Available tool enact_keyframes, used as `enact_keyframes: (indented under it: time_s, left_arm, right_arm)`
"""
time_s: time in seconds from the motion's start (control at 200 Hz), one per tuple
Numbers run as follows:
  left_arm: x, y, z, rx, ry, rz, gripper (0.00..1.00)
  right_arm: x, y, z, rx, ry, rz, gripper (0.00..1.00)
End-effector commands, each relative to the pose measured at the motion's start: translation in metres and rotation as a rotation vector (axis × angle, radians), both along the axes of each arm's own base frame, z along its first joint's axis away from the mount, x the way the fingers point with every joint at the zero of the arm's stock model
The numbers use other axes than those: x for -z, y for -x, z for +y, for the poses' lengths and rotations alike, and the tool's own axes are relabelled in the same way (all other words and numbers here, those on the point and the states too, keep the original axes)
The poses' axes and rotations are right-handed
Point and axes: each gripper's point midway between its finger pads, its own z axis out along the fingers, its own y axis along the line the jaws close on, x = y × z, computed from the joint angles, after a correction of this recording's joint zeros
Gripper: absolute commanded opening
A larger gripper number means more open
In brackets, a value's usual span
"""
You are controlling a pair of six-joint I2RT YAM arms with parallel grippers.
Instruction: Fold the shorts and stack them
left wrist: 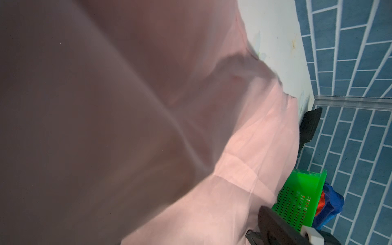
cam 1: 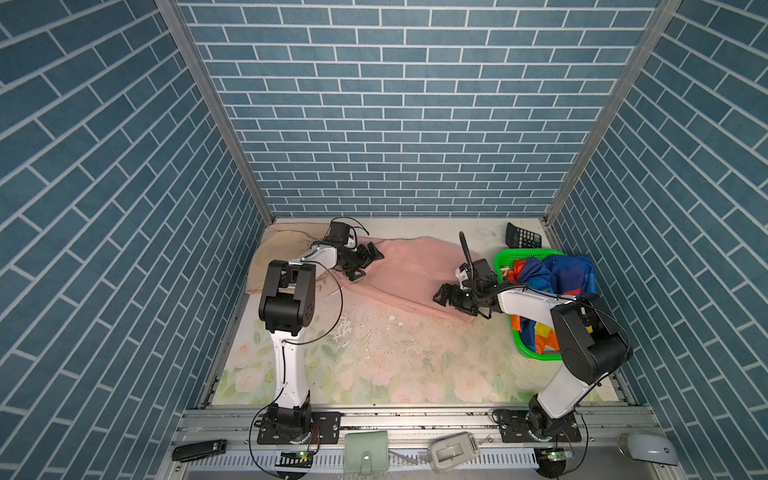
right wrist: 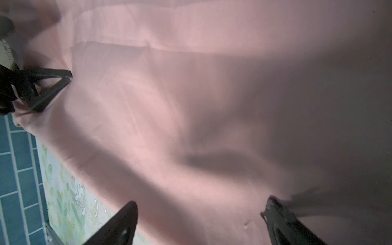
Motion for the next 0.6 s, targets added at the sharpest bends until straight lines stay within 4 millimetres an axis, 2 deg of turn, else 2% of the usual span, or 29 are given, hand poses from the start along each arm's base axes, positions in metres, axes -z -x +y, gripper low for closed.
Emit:
enact_keyframes:
  time_s: [0.0,0.175,0.275,0.36,0.455,0.595]
  left_arm:
    - [0.025,0.033,0.011,-0.019,-0.051,0.095,1.0]
    - [0.025,0.073,0.004,-0.008,-0.028,0.116,1.0]
    - [0.025,0.096,-0.003,0.001,-0.021,0.115,1.0]
    - [0.023,0.111,-0.007,0.001,0.001,0.118,1.0]
    - [0.0,0.106,-0.006,-0.001,-0.001,0.065,1.0]
    - [-0.056,0.073,-0.003,0.02,-0.069,-0.073,1.0]
  right_arm:
    - [0.023,0.013,-0.031,0.05,0.066,0.074,0.94]
    - [0.029,0.015,-0.06,0.057,0.161,0.086,0.94]
    - [0.03,0.019,-0.068,0.034,0.211,0.089,0.94]
    - [0.023,0.022,-0.066,0.008,0.206,0.077,0.94]
    - [0.0,0.018,-0.052,-0.033,0.163,0.024,0.94]
    - [-0.052,-0.006,-0.023,-0.077,0.107,-0.109,0.95]
